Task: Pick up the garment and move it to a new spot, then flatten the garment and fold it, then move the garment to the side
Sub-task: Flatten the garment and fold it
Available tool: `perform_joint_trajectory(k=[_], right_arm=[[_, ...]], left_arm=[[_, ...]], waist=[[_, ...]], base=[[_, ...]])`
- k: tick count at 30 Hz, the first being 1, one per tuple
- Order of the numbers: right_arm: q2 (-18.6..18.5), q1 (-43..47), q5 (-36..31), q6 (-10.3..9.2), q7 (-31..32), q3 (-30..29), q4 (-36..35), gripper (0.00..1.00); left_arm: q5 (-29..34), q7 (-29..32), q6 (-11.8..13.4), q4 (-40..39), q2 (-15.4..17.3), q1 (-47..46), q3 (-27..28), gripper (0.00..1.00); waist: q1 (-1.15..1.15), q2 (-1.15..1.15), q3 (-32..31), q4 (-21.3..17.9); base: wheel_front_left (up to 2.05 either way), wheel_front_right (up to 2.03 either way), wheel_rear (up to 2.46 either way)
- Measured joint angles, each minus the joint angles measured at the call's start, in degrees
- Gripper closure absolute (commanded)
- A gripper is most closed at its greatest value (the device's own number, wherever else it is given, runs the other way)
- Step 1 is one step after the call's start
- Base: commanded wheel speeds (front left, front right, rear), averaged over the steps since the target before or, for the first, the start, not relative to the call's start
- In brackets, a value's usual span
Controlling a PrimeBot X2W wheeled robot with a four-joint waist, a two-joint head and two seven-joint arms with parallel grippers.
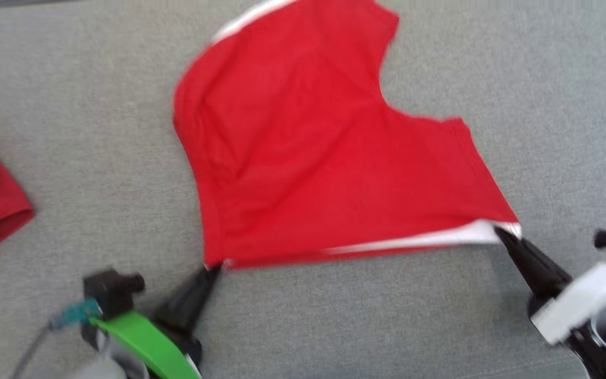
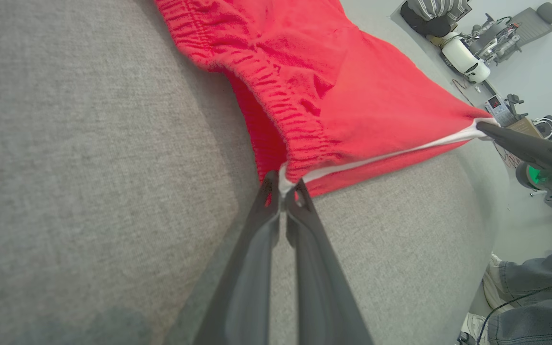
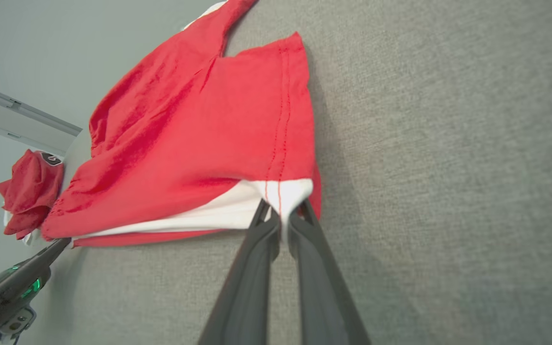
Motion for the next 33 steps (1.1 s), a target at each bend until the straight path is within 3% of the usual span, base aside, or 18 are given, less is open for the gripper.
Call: perform_joint_trajectory(k=[4, 8, 13, 18, 23, 26, 29, 33], right_arm=[[-2.52, 11.96, 1.67, 0.01, 2.54, -4.92, -5.15, 1.0], [-2.36, 23.56, 3.97, -0.01, 4.85, -9.44, -11.92, 1.0], [-1.31, 26.83, 5.09, -0.03, 8.28, -12.5, -18.25, 1.0], [0.27, 14.35, 4.64, -0.08, 13.73, -13.06, -18.13, 1.0], [1.34, -4.49, 1.42, -0.07, 23.21, -13.8, -10.15, 1.0], [3.59, -16.5, -2.9, -0.08, 27.27, -13.34, -5.72, 1.0], [4.5, -26.72, -8.69, -0.08, 28.93, -11.36, -1.76, 1.0], [6.06, -33.83, -11.85, -0.08, 30.44, -9.43, 2.69, 1.0]], left_arm=[[1.02, -0.08, 1.76, -3.09, -3.54, 11.13, 1.65, 1.0], [3.33, -0.09, 1.55, -4.76, -5.38, 16.46, 2.76, 1.0], [0.78, 0.21, 0.2, -7.25, -5.39, 19.02, 3.61, 1.0], [-1.98, 5.52, -0.43, -10.77, -2.4, 14.36, 6.21, 1.0], [-7.38, 12.83, 0.0, -13.38, -0.75, 5.09, 10.46, 1.0], [-11.27, 16.61, 2.41, -14.74, -1.67, -0.3, 12.93, 1.0], [-10.14, 19.63, 4.9, -15.23, -2.11, -5.06, 12.9, 1.0], [-9.83, 21.64, 7.16, -15.38, -4.26, -8.93, 12.58, 1.0]], waist=[[0.0, 0.0, -3.54, 1.2], [0.0, 0.0, -5.2, 3.45], [0.0, 0.0, -4.77, 5.87], [0.0, 0.0, -1.89, 6.83], [0.0, 0.0, 2.89, 7.3], [0.0, 0.0, 6.05, 7.73], [0.0, 0.0, 8.83, 8.54], [0.0, 0.0, 10.86, 9.97]], base=[[0.0, 0.0, 0.0], [0.0, 0.0, 0.0], [0.0, 0.0, 0.0], [0.0, 0.0, 0.0], [0.0, 0.0, 0.0], [0.0, 0.0, 0.0], [0.0, 0.0, 0.0], [0.0, 0.0, 0.0]])
